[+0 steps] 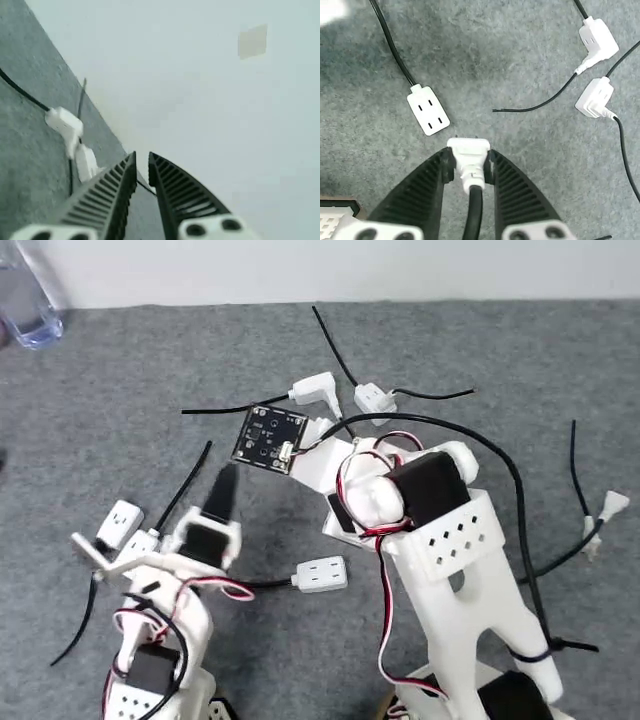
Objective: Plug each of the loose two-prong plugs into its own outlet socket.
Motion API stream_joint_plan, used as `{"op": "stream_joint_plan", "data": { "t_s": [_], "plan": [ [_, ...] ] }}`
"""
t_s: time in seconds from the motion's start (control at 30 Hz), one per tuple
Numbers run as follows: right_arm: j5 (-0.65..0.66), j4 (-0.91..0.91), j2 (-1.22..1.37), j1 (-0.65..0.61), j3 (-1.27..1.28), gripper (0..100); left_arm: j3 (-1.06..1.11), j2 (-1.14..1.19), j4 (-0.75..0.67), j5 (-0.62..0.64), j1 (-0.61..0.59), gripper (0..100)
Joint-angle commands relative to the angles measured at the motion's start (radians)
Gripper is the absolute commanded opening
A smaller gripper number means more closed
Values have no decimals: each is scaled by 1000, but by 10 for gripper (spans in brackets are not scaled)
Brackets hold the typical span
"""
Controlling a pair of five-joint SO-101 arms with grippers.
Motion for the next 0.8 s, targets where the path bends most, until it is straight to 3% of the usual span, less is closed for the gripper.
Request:
{"op": "stream_joint_plan", "data": {
  "t_s": [0.0, 0.2, 0.43, 0.6, 0.77],
  "plan": [
    [60, -2, -22, 27, -17, 8, -5, -9, -17, -72, -172, 43],
    [278, 10, 47, 38, 23, 8, -4, -11, 221, -106, -457, 41],
    [543, 53, 186, 24, 64, 8, -4, -11, 402, -109, -663, 43],
    [522, -27, 196, -16, 161, 8, -4, -11, 511, -109, -717, 43],
    [485, -168, 191, -61, 310, 8, -4, -11, 532, -109, -735, 43]
  ]
}}
